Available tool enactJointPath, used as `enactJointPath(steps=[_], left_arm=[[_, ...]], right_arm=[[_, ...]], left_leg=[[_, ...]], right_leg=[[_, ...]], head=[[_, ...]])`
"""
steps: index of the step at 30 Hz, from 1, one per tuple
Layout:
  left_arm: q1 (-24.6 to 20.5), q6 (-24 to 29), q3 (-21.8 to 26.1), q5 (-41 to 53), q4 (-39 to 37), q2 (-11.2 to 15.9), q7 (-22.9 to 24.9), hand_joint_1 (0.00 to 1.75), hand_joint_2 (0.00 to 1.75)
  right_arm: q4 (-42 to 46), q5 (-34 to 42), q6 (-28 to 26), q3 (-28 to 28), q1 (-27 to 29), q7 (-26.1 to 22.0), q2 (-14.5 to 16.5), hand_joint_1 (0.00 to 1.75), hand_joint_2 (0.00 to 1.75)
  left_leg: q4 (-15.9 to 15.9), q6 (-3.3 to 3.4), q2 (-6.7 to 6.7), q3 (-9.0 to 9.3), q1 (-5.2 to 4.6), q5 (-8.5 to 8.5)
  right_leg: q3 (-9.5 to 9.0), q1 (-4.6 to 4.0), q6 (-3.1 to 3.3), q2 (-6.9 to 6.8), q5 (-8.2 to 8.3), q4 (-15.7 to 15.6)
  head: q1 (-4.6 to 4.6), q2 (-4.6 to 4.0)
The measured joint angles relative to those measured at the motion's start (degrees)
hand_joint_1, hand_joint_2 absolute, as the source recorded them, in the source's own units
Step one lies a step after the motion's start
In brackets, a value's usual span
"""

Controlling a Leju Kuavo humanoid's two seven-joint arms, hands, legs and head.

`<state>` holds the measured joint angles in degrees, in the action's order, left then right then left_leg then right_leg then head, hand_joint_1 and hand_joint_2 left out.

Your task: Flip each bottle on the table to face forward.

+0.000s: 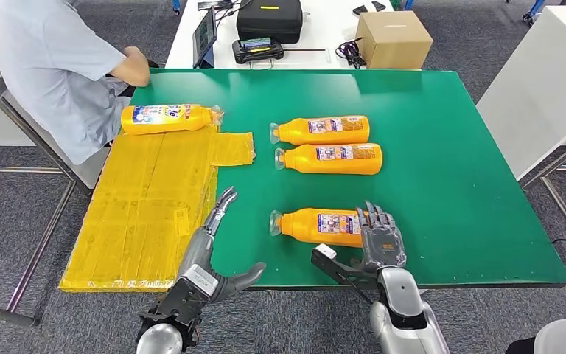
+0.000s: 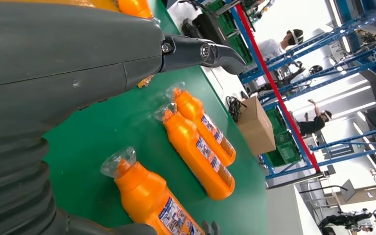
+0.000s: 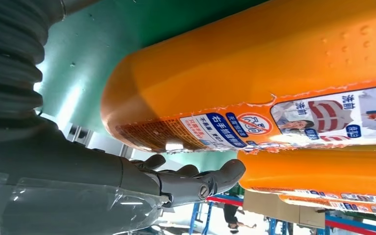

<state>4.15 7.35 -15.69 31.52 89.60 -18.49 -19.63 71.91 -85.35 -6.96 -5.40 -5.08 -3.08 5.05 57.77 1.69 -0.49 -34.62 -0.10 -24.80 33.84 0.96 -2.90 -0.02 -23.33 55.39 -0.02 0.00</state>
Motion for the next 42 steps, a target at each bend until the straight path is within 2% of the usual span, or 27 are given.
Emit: enactJointPath(steps=[24,33,37,40,41,42], left_arm=[[-1.2,-0.5,-1.4,0.8,-2.4,0.0,-0.5,0.0,1.75],[-1.3,-1.3,-1.4,1.0,-2.8,0.0,-0.5,0.0,1.75],[-1.4,-1.4,-1.4,1.1,-2.9,0.0,-0.5,0.0,1.75],[-1.4,-1.4,-1.4,1.1,-2.9,0.0,-0.5,0.0,1.75],[-1.4,-1.4,-1.4,1.1,-2.9,0.0,-0.5,0.0,1.75],[-1.4,-1.4,-1.4,1.1,-2.9,0.0,-0.5,0.0,1.75]], right_arm=[[-12.5,1.3,0.0,-2.3,-8.4,-1.0,0.3,0.0,1.75],[-16.6,0.6,5.7,-4.5,-12.3,2.4,0.3,0.0,1.75],[-18.3,0.6,6.3,-5.1,-13.5,2.8,0.2,0.0,1.75],[-18.9,0.6,6.4,-5.3,-13.9,2.9,0.2,0.05,1.75],[-19.1,0.5,6.5,-5.4,-14.0,3.0,0.2,0.13,1.75],[-19.3,0.5,6.5,-5.5,-14.1,3.1,0.2,0.33,1.75]], left_leg=[[0.0,0.0,0.27,0.47,0.0,0.0],[0.0,-0.06,0.35,0.98,0.01,-0.13],[0.0,-0.08,0.33,1.26,0.01,-0.22],[0.0,-0.06,0.33,1.34,0.01,-0.21],[0.0,-0.05,0.35,1.37,0.01,-0.2],[0.0,-0.05,0.37,1.39,0.01,-0.19]], right_leg=[[-0.37,-0.01,0.02,0.05,0.03,0.0],[-0.66,-0.02,0.04,0.31,0.0,0.0],[-0.47,-0.02,0.16,0.35,-0.1,-0.1],[-0.56,-0.02,0.14,0.36,-0.06,-0.1],[-0.68,-0.03,0.12,0.37,-0.03,-0.1],[-0.83,-0.03,0.1,0.39,0.01,-0.1]], head=[[-0.01,0.0],[-0.01,0.0],[0.01,0.0],[0.01,0.0],[0.01,0.0],[0.0,0.0]])
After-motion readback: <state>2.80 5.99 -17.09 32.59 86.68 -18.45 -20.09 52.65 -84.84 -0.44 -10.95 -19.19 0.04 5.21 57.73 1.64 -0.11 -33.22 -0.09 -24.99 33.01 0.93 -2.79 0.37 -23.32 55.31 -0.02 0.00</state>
